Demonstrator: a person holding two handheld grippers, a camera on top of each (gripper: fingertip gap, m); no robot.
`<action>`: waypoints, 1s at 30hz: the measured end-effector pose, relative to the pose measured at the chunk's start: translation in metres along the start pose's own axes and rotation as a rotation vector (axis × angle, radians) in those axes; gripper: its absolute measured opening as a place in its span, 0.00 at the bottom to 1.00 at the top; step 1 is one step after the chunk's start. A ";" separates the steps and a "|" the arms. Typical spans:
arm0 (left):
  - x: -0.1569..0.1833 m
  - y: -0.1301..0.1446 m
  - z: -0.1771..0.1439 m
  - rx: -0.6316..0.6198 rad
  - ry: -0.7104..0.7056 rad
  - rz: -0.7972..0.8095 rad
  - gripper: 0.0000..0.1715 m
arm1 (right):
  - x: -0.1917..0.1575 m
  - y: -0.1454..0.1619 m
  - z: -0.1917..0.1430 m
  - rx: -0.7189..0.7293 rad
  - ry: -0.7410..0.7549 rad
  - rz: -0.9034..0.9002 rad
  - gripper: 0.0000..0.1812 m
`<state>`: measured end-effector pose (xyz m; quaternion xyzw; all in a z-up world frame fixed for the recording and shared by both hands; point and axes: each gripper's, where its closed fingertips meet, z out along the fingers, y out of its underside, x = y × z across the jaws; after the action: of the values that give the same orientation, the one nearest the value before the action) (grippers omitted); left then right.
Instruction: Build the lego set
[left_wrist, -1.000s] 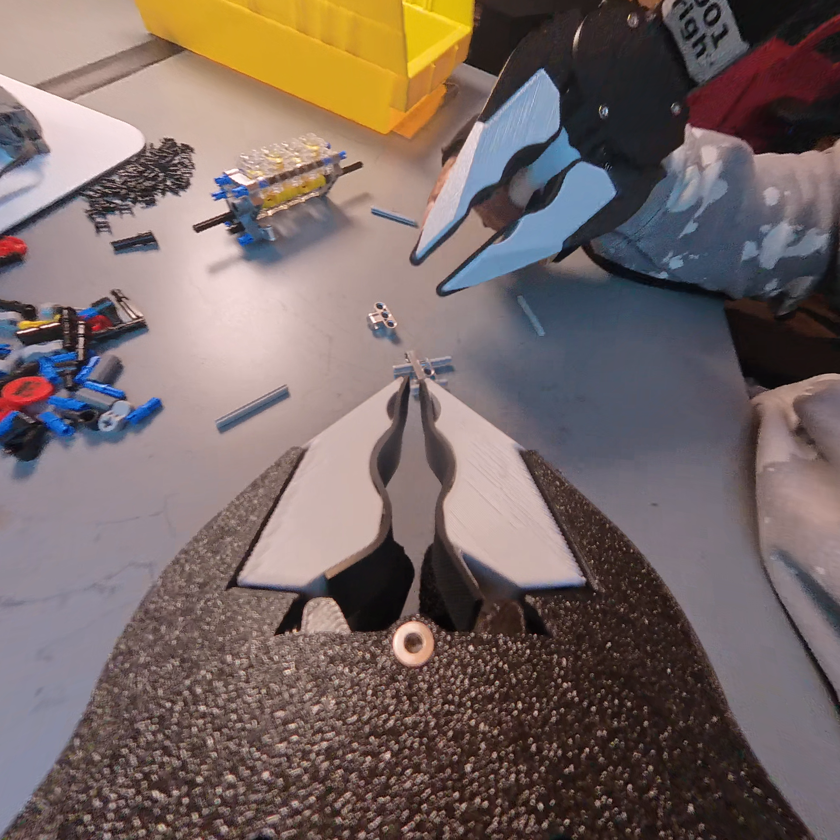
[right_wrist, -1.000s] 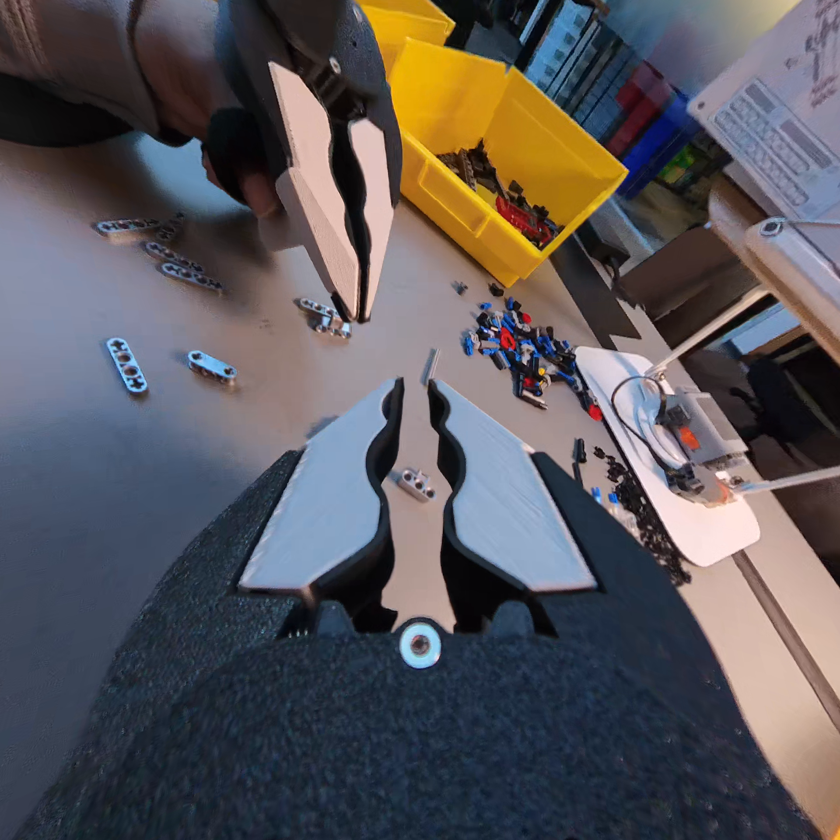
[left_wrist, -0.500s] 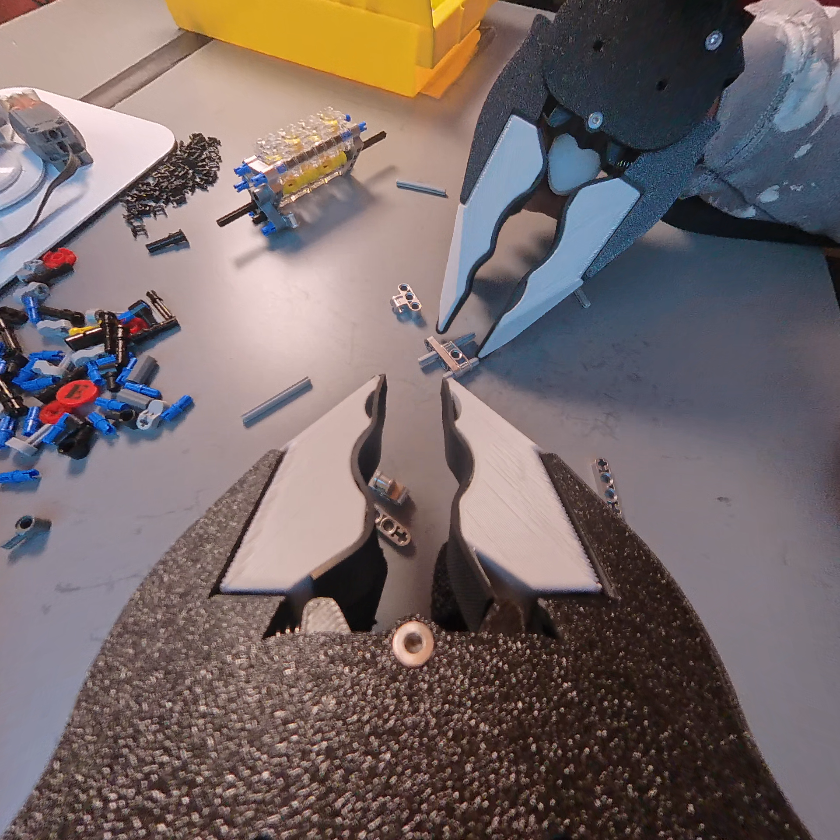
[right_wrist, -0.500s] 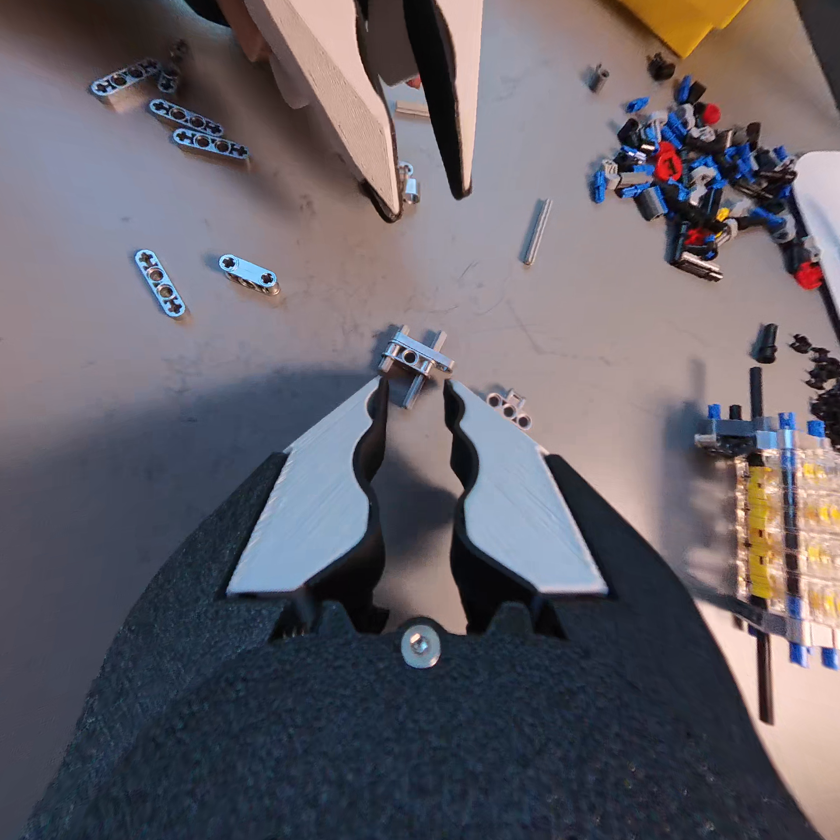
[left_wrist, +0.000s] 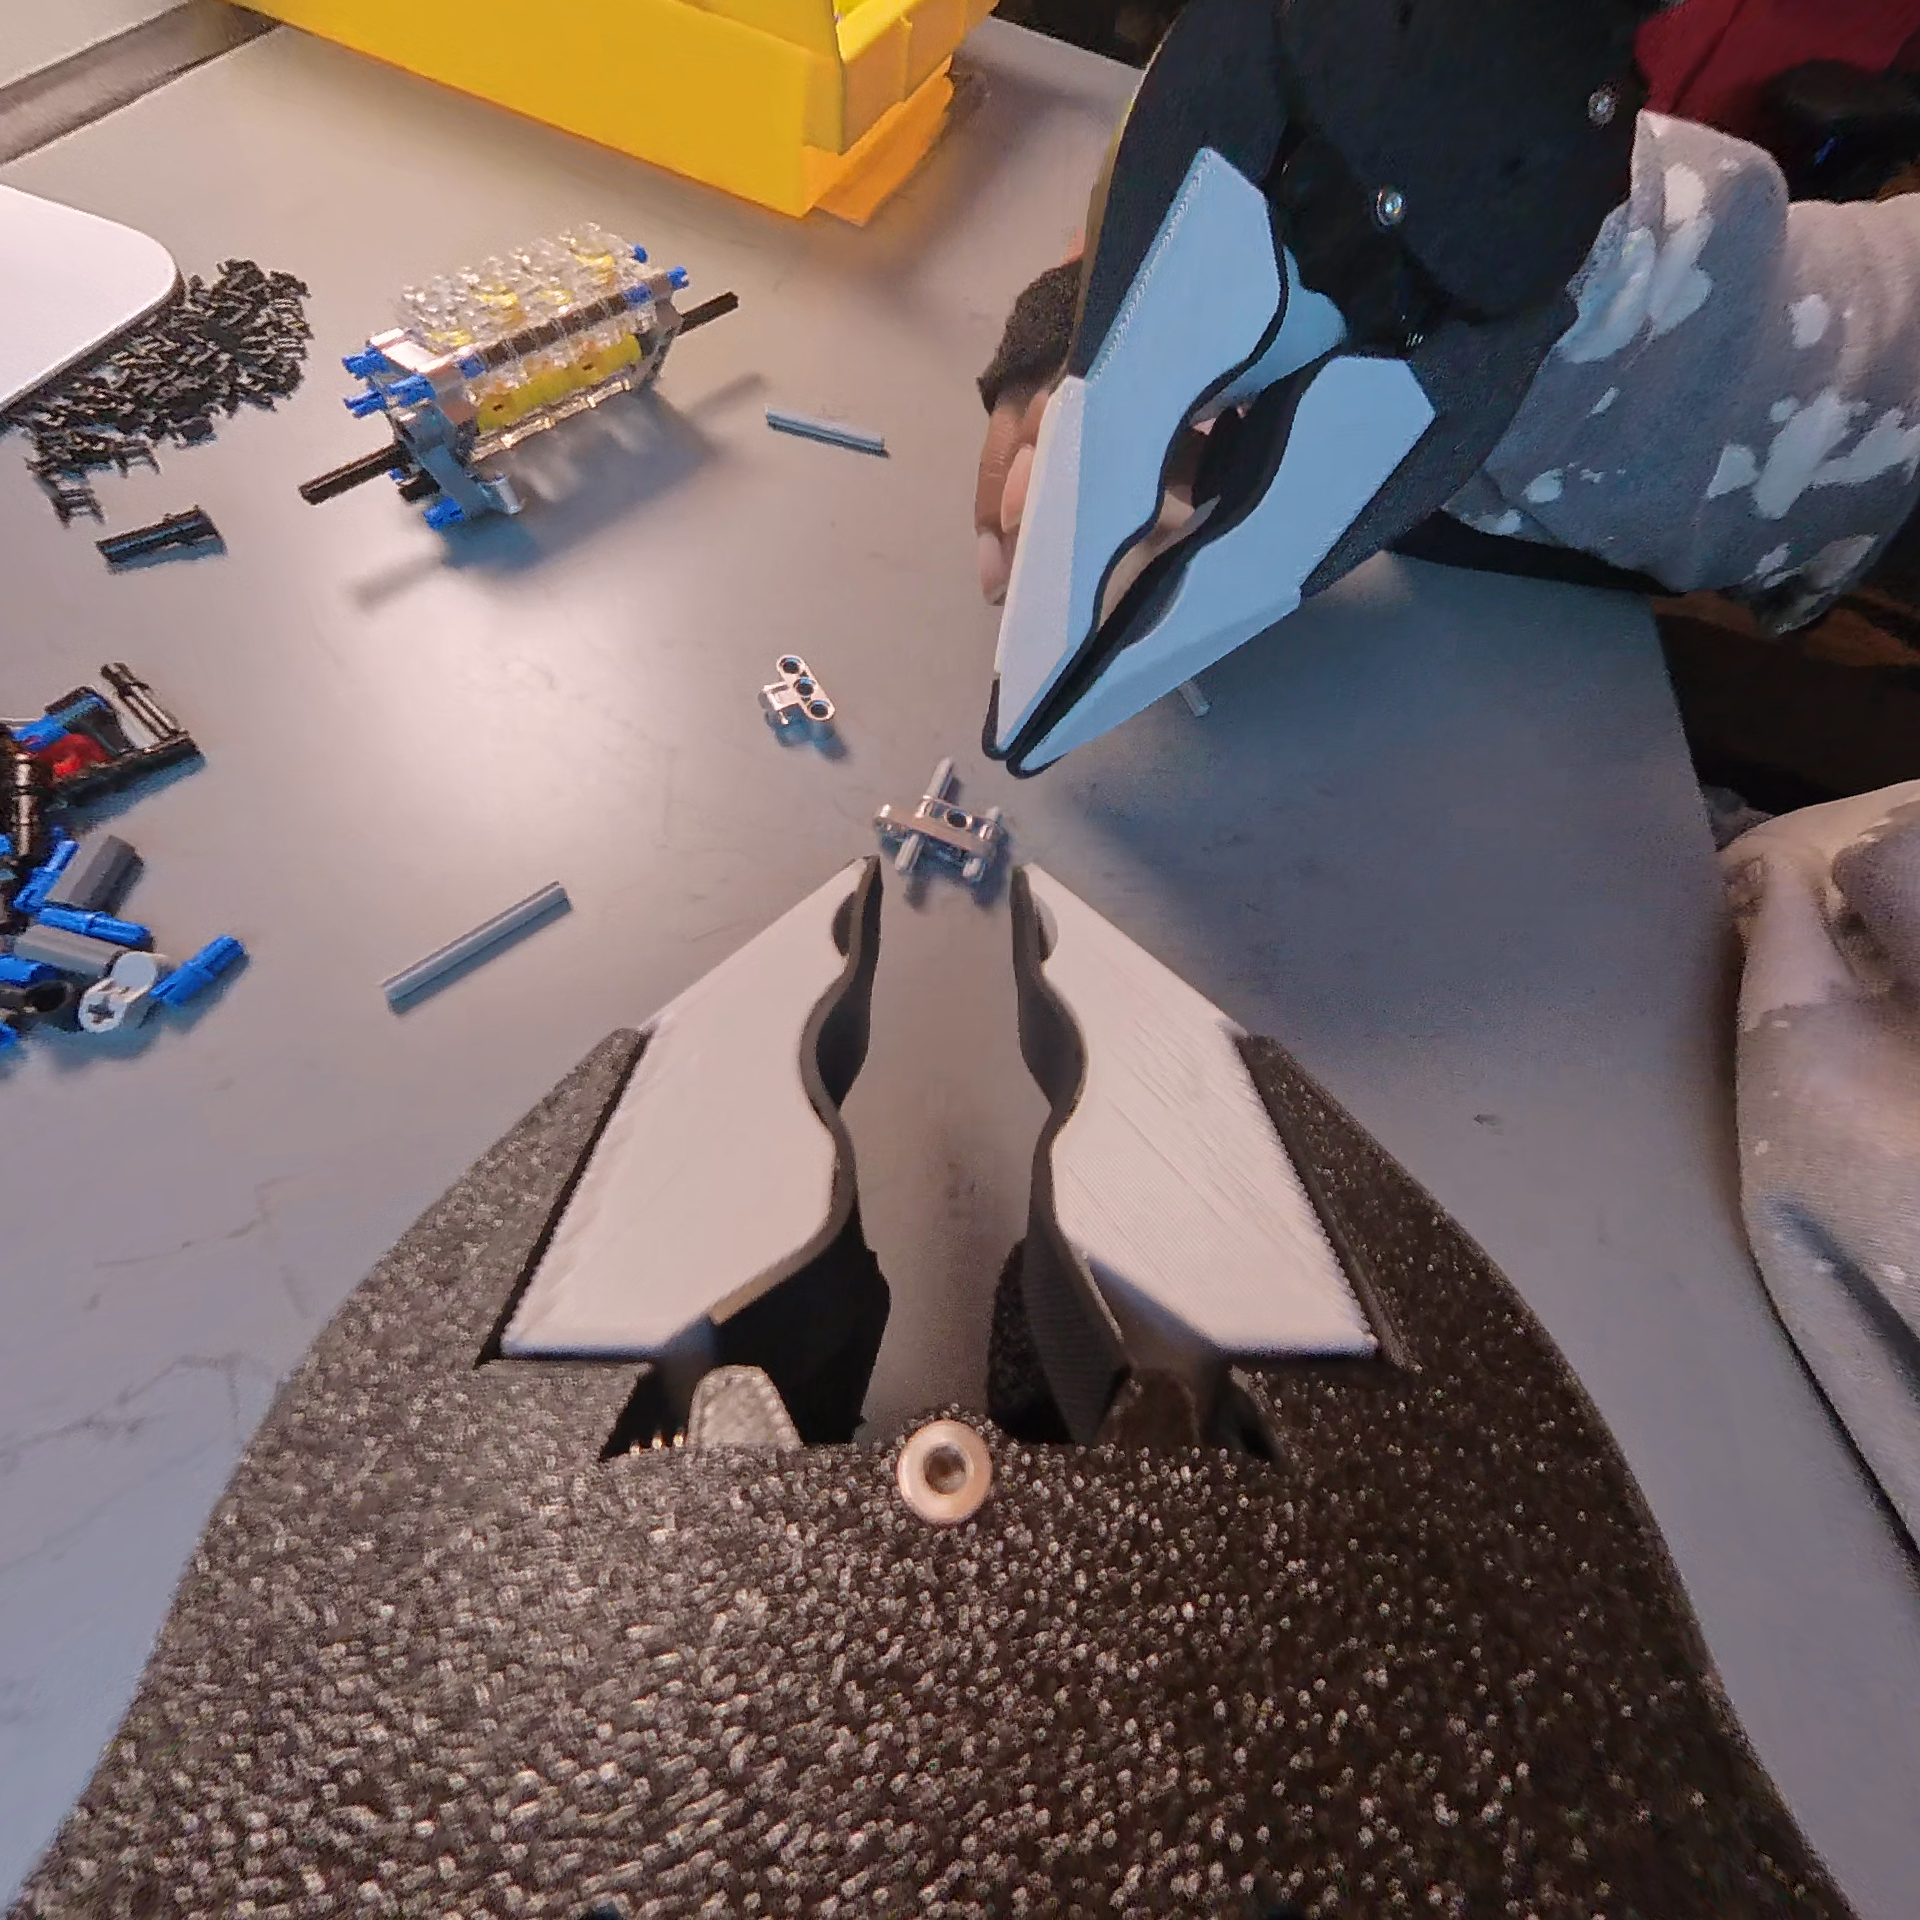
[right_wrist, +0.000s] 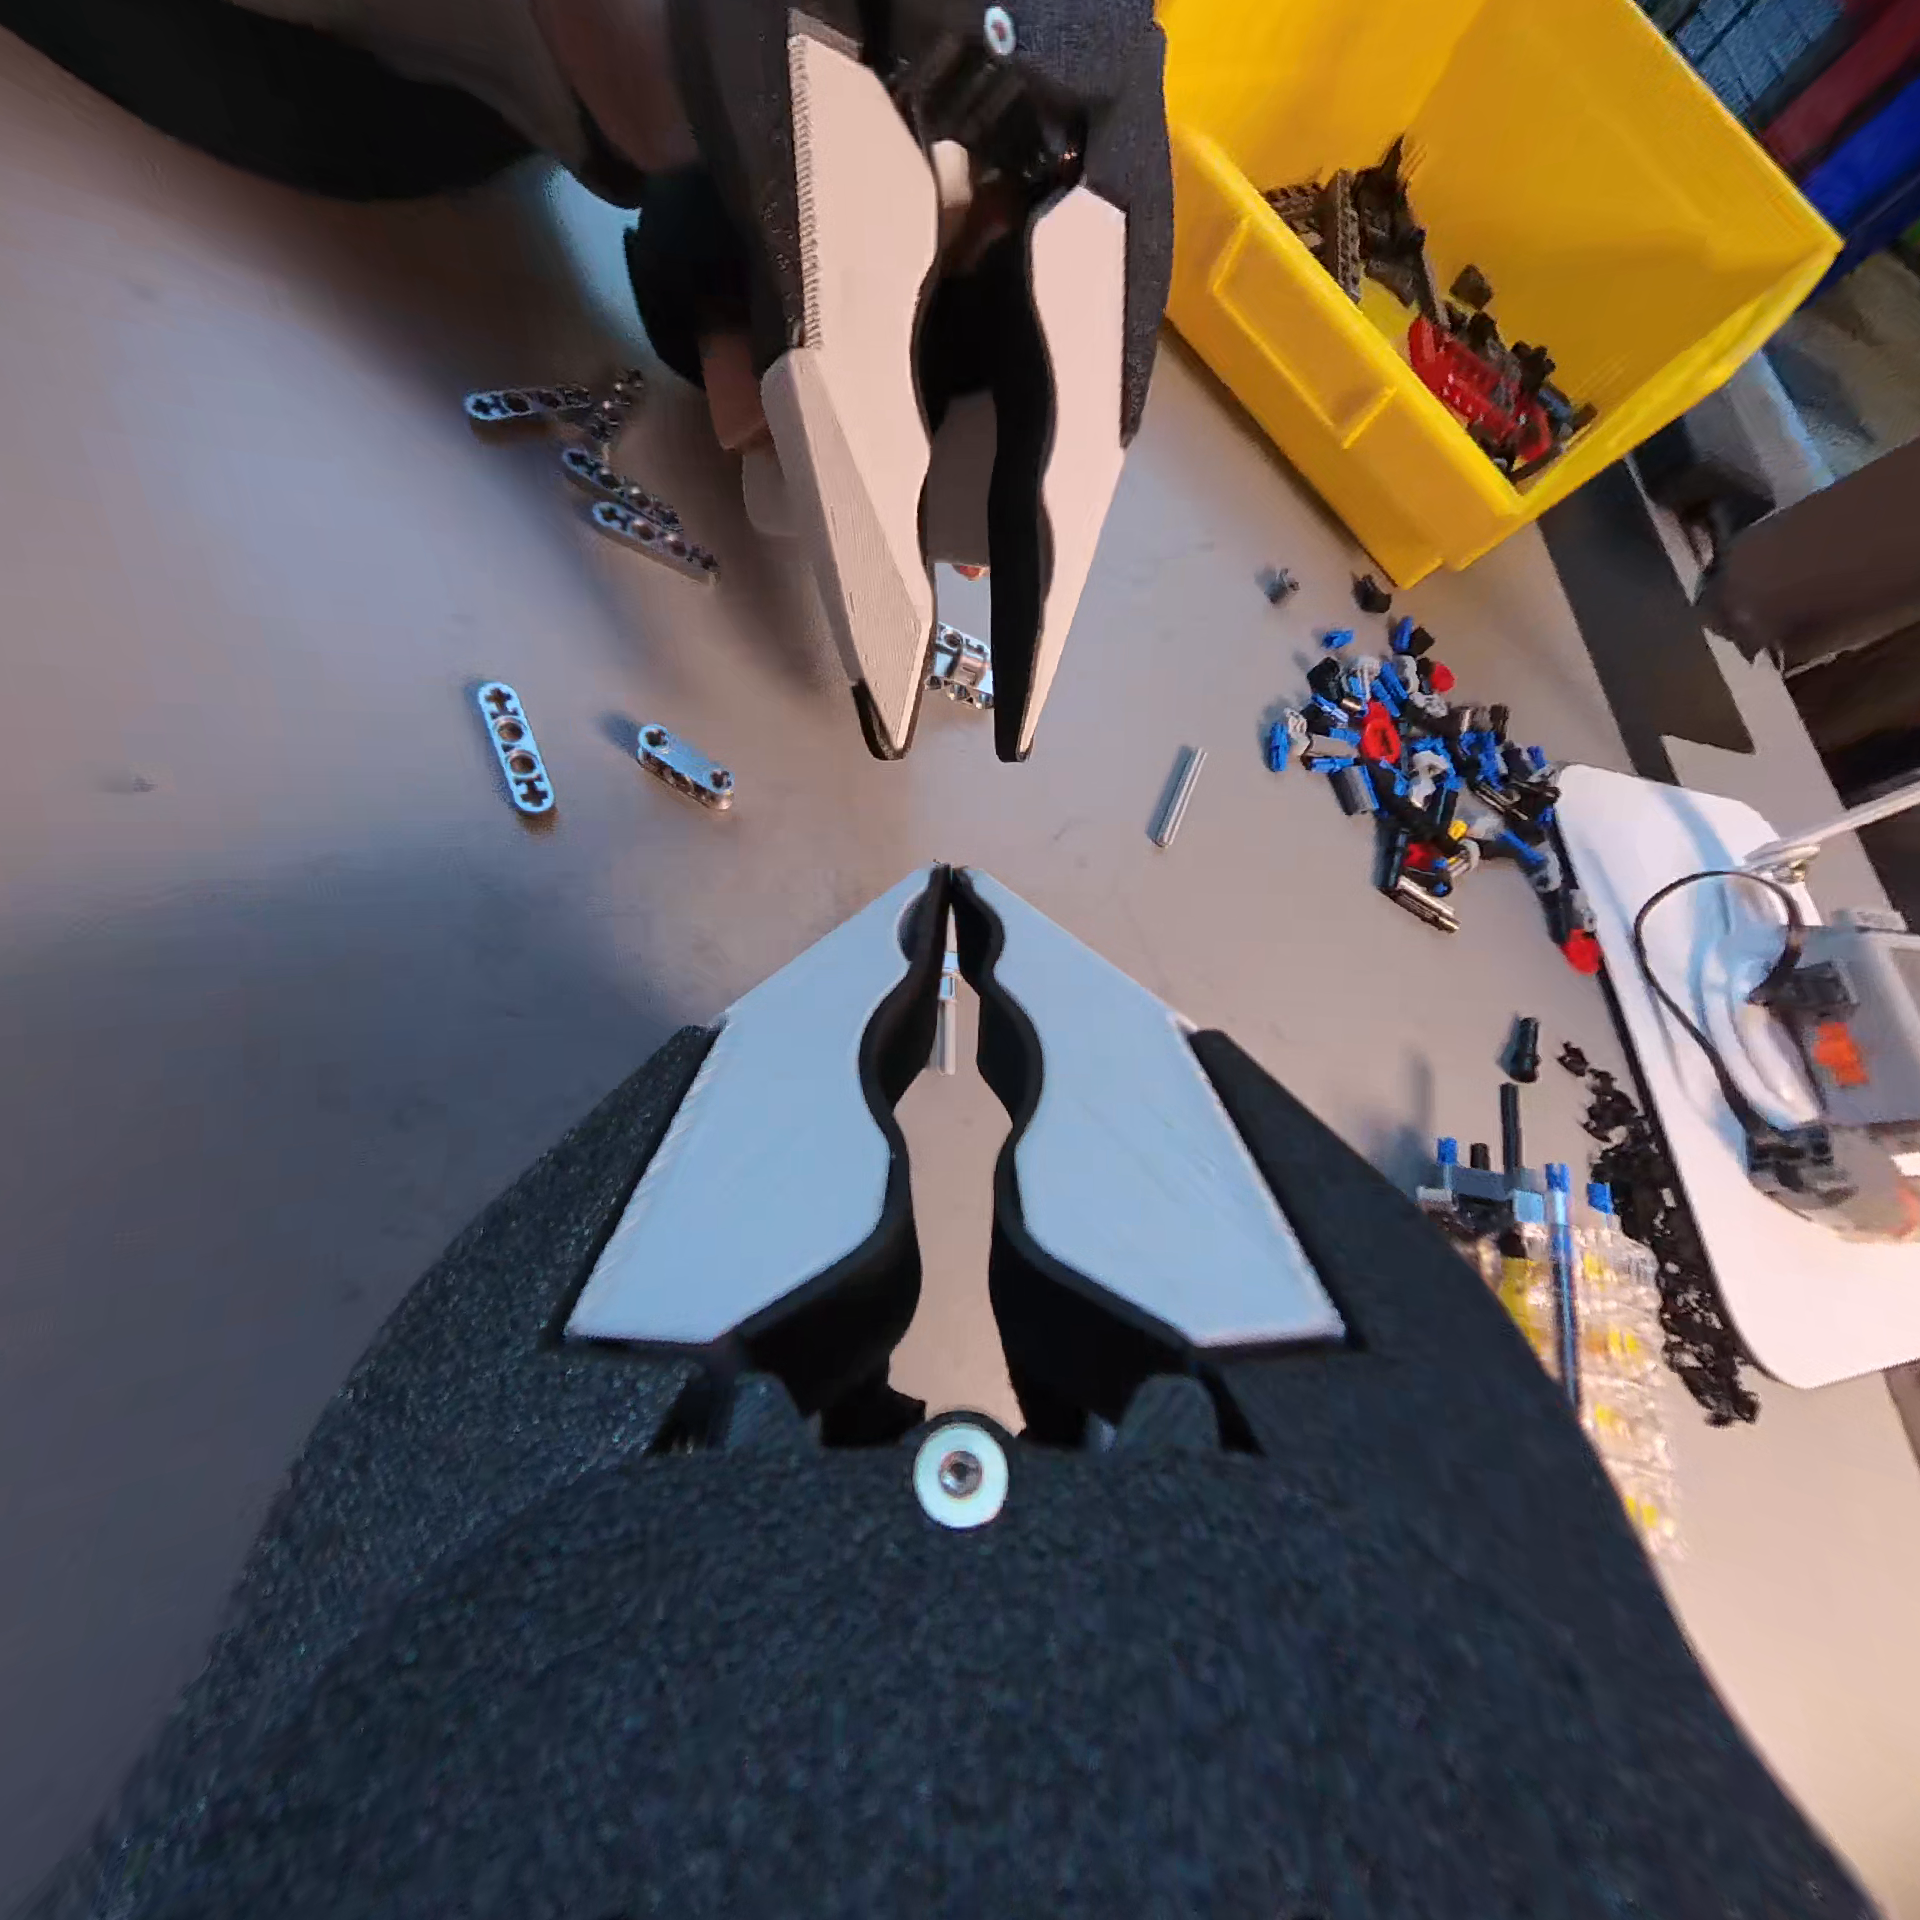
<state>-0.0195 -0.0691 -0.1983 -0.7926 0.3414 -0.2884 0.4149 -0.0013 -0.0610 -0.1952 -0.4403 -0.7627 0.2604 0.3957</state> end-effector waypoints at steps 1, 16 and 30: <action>0.000 0.000 0.000 0.001 0.004 -0.005 0.13 | -0.002 0.001 0.000 -0.010 -0.007 -0.015 0.00; -0.004 0.014 0.008 -0.083 -0.049 0.048 0.13 | -0.015 0.040 0.011 -0.192 -0.233 0.232 0.12; 0.017 0.003 0.008 -0.042 -0.073 0.350 0.14 | -0.020 0.012 -0.003 -0.028 -0.360 0.457 0.11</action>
<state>-0.0040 -0.0796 -0.2017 -0.7395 0.4646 -0.1758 0.4543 0.0125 -0.0723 -0.2098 -0.5529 -0.7051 0.4063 0.1792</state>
